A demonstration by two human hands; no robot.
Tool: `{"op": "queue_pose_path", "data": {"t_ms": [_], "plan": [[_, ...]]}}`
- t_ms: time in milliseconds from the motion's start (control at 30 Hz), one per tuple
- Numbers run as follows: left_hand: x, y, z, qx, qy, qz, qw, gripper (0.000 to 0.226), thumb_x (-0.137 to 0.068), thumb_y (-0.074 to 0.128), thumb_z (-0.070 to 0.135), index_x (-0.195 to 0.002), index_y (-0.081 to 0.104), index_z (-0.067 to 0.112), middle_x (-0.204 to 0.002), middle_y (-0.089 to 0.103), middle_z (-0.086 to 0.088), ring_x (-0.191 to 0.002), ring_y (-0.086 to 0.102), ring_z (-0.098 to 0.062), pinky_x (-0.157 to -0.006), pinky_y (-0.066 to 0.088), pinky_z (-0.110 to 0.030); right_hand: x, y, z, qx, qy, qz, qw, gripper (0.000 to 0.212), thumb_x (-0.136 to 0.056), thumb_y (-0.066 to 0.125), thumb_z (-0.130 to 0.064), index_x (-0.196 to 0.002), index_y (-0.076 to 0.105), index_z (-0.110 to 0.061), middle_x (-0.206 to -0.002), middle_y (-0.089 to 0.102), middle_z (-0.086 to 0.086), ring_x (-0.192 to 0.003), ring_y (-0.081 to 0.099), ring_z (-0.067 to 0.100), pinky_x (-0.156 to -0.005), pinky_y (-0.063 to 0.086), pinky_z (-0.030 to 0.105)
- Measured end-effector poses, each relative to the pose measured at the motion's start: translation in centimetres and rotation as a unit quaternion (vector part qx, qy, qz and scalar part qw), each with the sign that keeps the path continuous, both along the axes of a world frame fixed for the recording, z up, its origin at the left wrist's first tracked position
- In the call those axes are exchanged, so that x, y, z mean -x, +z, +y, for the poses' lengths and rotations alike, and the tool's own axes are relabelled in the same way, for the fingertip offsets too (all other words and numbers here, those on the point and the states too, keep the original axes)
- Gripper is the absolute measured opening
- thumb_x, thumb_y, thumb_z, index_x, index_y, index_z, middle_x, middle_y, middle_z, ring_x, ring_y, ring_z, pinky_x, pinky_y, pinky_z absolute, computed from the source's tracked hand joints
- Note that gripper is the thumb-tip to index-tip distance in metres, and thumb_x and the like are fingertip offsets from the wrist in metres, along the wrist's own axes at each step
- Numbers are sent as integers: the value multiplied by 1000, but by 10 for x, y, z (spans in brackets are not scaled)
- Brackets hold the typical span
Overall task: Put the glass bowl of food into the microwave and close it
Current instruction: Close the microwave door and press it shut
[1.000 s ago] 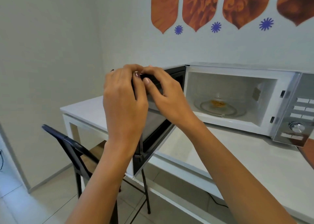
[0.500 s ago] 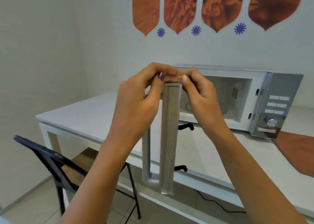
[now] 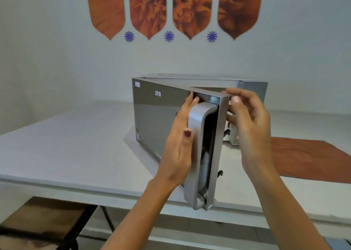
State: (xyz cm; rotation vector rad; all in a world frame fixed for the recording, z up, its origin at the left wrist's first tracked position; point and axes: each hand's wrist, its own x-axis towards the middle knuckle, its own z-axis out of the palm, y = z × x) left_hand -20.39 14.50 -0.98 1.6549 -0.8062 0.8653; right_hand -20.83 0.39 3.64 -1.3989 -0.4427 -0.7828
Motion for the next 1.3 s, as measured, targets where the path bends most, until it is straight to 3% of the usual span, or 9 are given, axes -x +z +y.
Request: {"op": "queue_pose_path", "data": {"t_ms": [167,233,400,633,800,933,1067,1167,1300], "plan": [[-46,-27,-21,-154,158,-57,974,60,-99,4,55,-154,7,33,-164,10,10,-152,8,-7,-125,7,-38,-10,-18,-15,0,-74,-11,997,23,-93,59,-28,-116,55,-24,-109,65,-16,-97,65,-8,-82,53,12],[-64,-34,-29,-182,179,-52,965,57,-99,2,54,-153,3,35,-164,4,11,-152,5,-8,-125,4,-39,-19,-23,-20,13,-95,5,995,22,-97,59,-25,-118,53,-23,-109,62,-21,-98,65,-5,-78,50,8],[-105,-39,-47,-228,227,-62,945,53,-101,4,48,-152,4,36,-162,-5,11,-152,-7,-9,-124,-8,-35,-43,-32,-31,23,-162,39,986,26,-100,52,-29,-124,48,-21,-127,58,0,-115,62,13,-95,56,30],[-144,-23,-61,-198,248,-57,946,53,-102,14,43,-152,11,26,-160,-3,5,-150,-11,-11,-123,-7,-37,-81,-45,-33,172,-302,53,936,37,-99,55,-25,-131,46,-9,-132,46,10,-115,52,19,-84,48,17],[-176,-14,-70,-228,294,-47,927,56,-102,30,32,-155,14,26,-164,1,-4,-152,-1,-23,-123,0,-47,-110,-50,-40,170,-363,73,913,44,-100,52,-30,-140,44,-14,-138,46,11,-121,53,24,-94,55,34],[-201,-20,-72,-258,365,-58,892,58,-101,28,42,-153,5,29,-160,-6,-4,-150,-2,-25,-120,4,-53,-130,-52,-41,185,-363,69,911,60,-100,50,-28,-154,24,-23,-146,47,11,-124,56,27,-93,54,35],[-224,-27,-75,-262,396,-80,876,65,-99,40,45,-153,7,28,-160,-2,-6,-149,1,-27,-119,6,-51,-151,-48,-51,297,-358,70,883,81,-98,52,-30,-148,-12,-37,-143,45,15,-95,65,21,-82,60,35],[-237,-28,-77,-260,421,-99,864,66,-97,43,47,-153,14,26,-161,14,-10,-147,8,-29,-117,10,-53,-167,-48,-60,349,-352,85,864,83,-99,50,-32,-150,-15,-31,-145,41,13,-94,58,10,-81,54,22],[-250,-27,-80,-251,446,-118,851,69,-94,49,49,-152,21,24,-159,28,-13,-145,13,-30,-114,14,-56,-182,-47,-65,388,-354,87,846,85,-102,48,-23,-142,-26,-35,-149,34,17,-95,65,18,-84,61,35]]}}
